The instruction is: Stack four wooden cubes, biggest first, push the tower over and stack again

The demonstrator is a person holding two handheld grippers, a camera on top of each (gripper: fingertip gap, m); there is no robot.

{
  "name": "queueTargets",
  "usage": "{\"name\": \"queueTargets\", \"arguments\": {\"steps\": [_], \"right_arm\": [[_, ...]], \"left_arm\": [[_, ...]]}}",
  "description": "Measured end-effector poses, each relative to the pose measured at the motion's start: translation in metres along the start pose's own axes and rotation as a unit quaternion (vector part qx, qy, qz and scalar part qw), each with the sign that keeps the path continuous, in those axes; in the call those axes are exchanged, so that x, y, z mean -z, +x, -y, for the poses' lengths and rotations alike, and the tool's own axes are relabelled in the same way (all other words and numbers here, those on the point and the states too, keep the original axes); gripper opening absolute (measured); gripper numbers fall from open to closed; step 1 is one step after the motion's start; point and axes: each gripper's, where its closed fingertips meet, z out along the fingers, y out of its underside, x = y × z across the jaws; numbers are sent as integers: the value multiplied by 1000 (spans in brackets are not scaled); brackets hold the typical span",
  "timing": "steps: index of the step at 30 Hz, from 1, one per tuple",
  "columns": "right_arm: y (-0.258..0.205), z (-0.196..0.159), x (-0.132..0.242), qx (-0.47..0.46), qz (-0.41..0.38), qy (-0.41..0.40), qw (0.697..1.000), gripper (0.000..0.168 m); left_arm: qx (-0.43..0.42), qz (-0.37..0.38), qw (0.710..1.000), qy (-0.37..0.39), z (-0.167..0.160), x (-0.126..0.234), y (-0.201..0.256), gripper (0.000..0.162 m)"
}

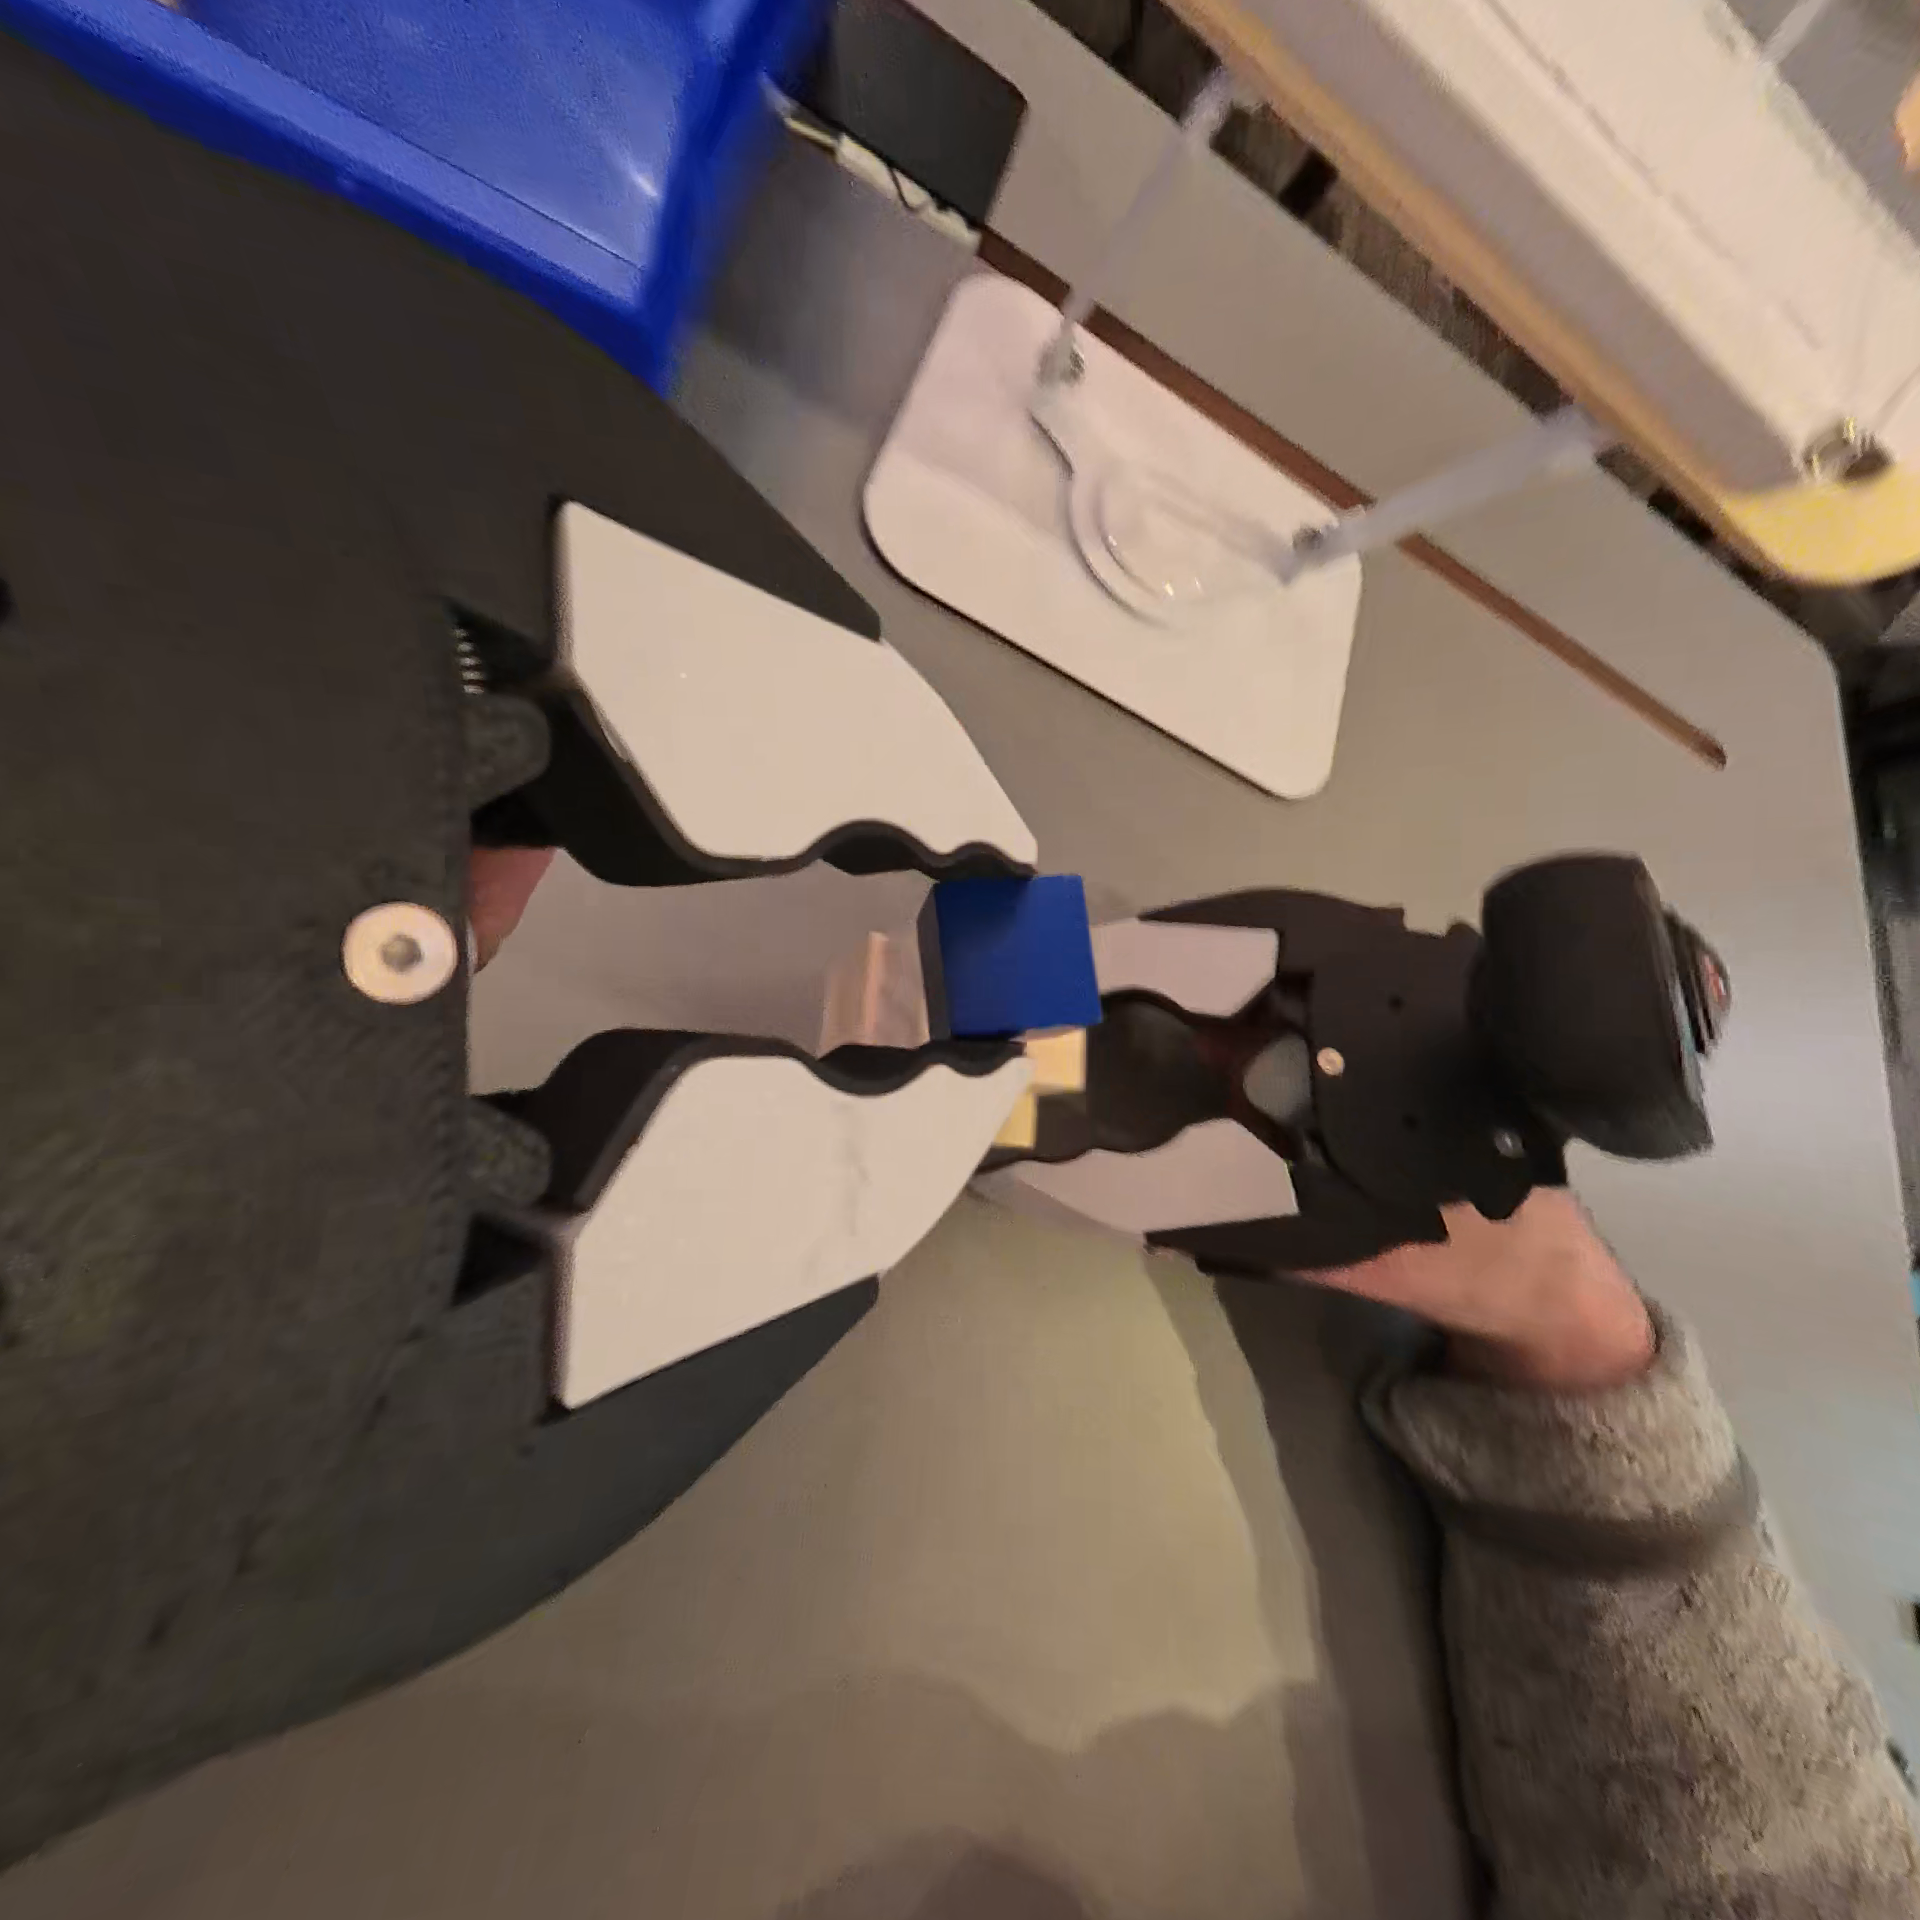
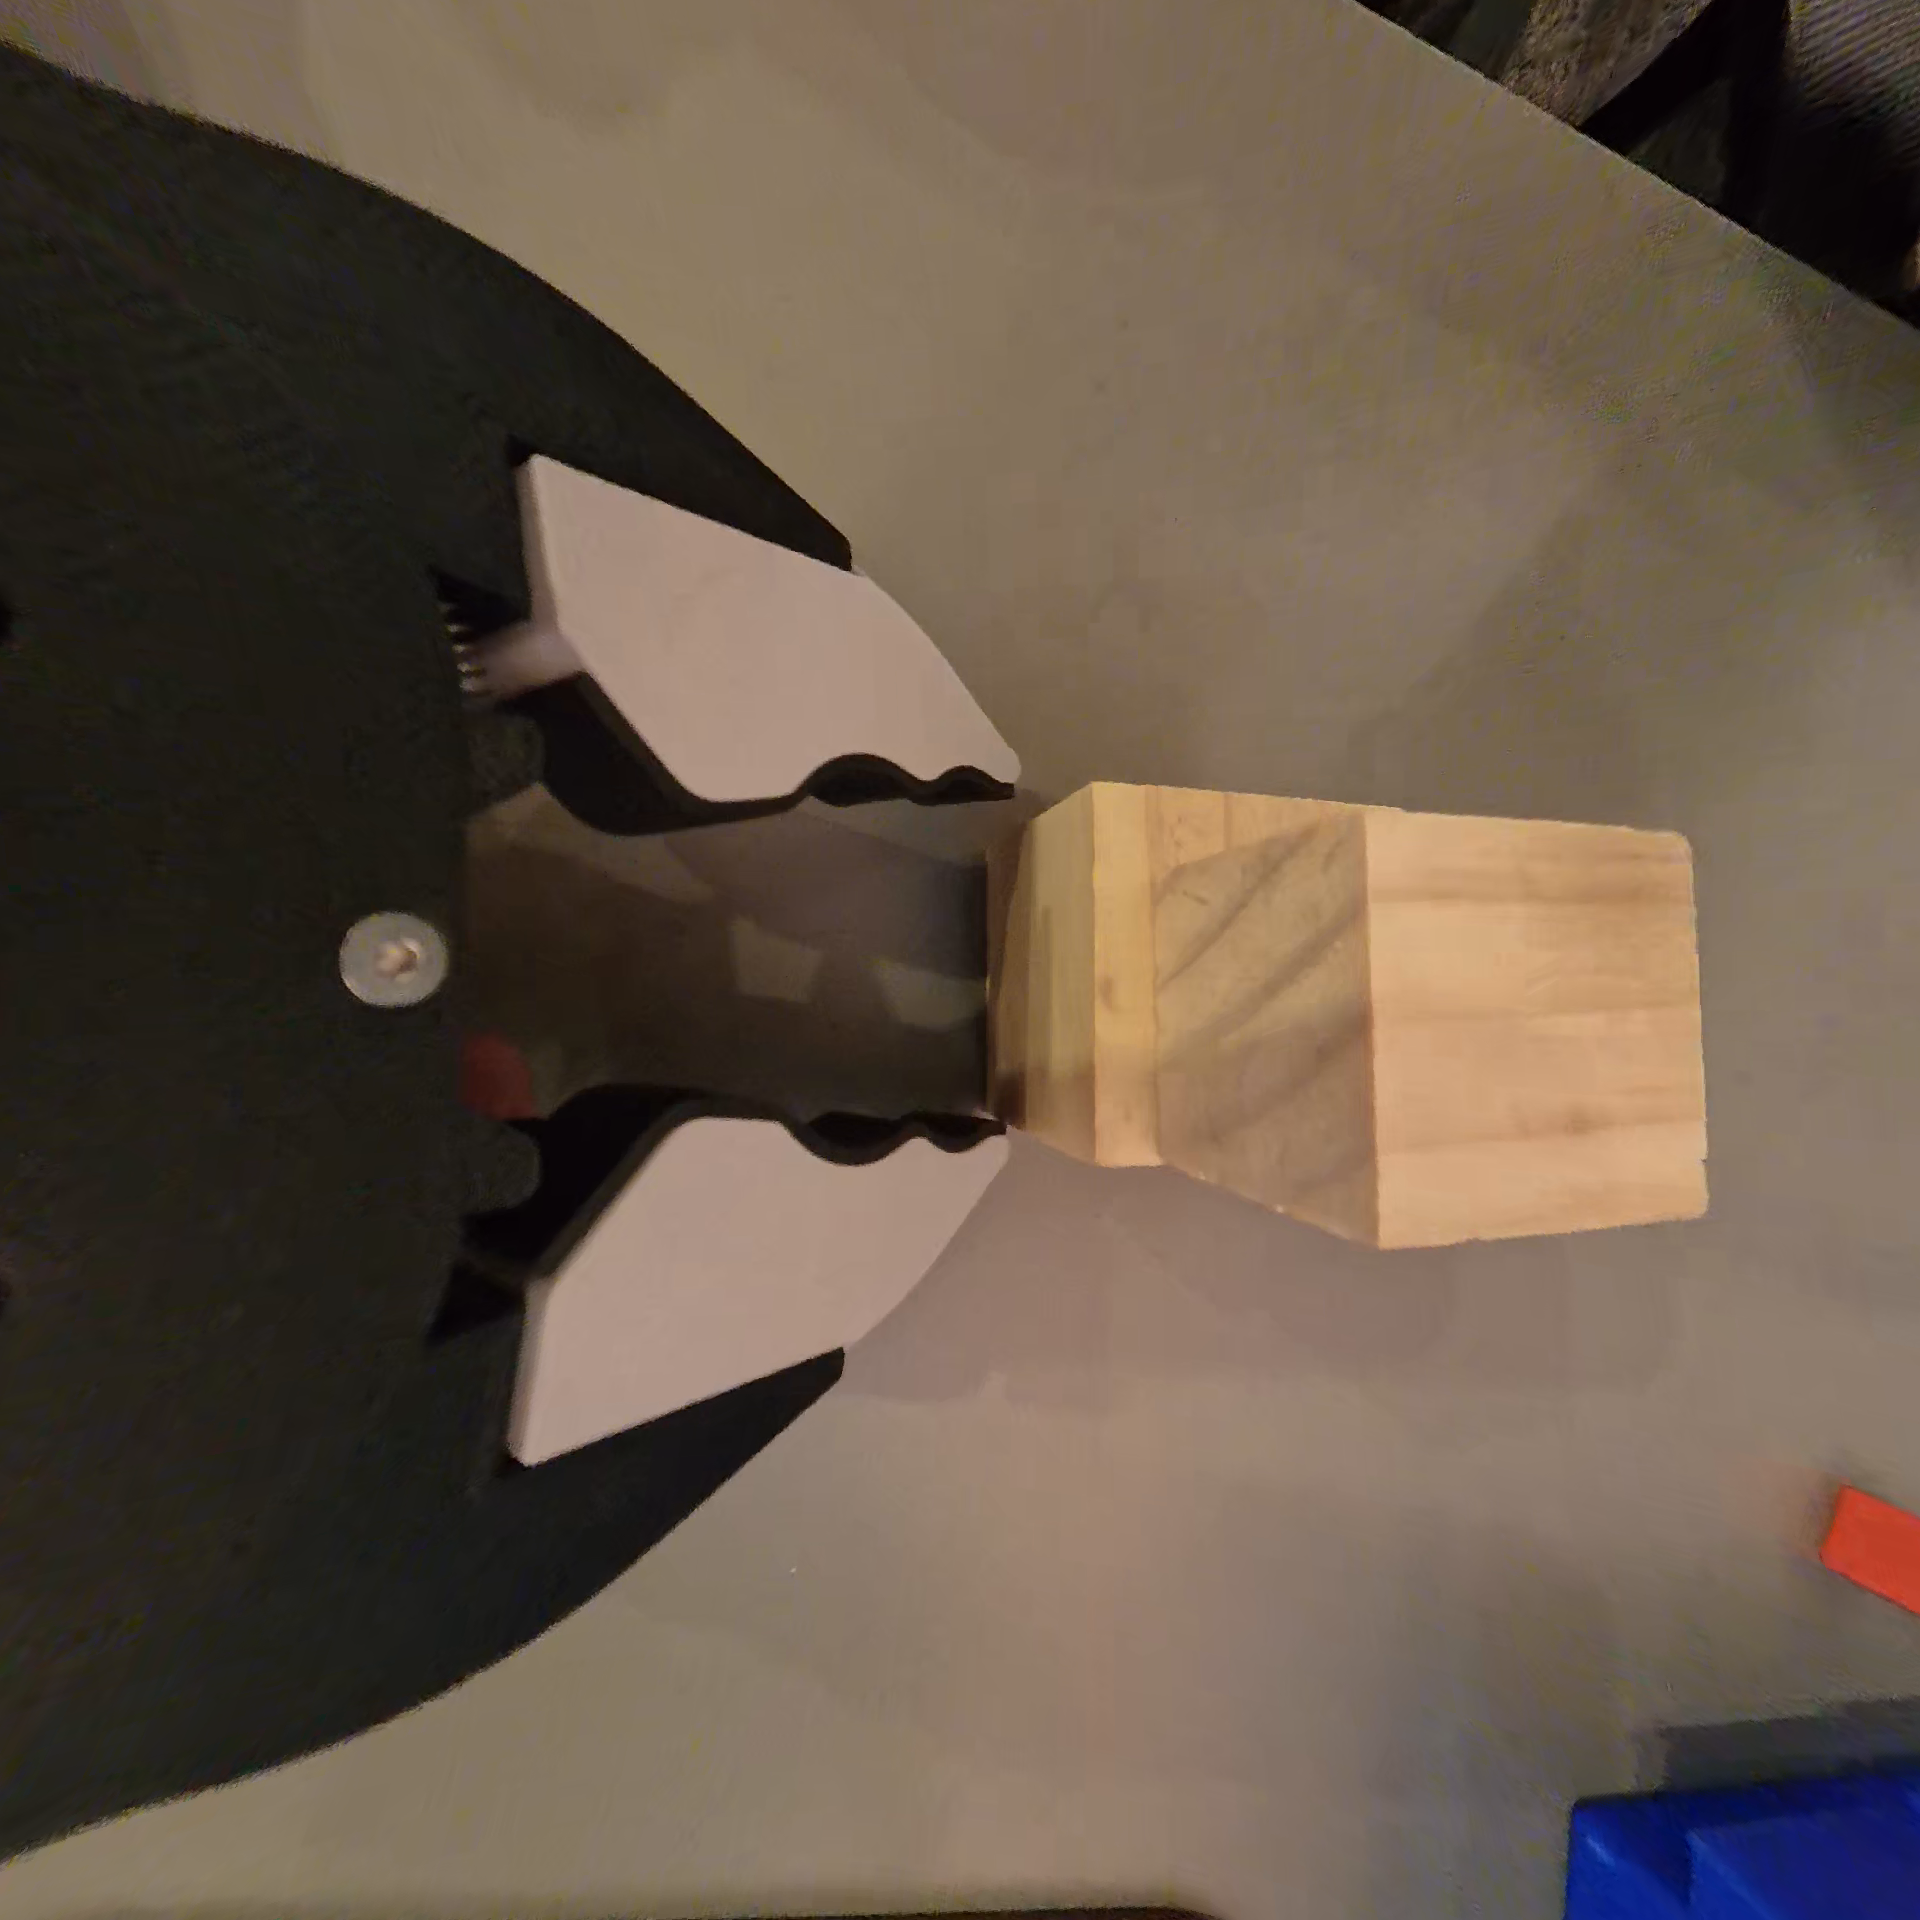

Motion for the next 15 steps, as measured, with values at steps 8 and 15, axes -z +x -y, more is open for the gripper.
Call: {"name": "queueTargets", "arguments": {"steps": [8, 15], "right_arm": [[-2, 0, 1, 1, 7, 1, 1000, 58], [-2, 0, 1, 1, 11, 2, 1000, 59]], "left_arm": [[13, -23, 999, -36, -9, -17, 1, 68], [106, 172, 974, -98, -111, 71, -98, 60]]}}
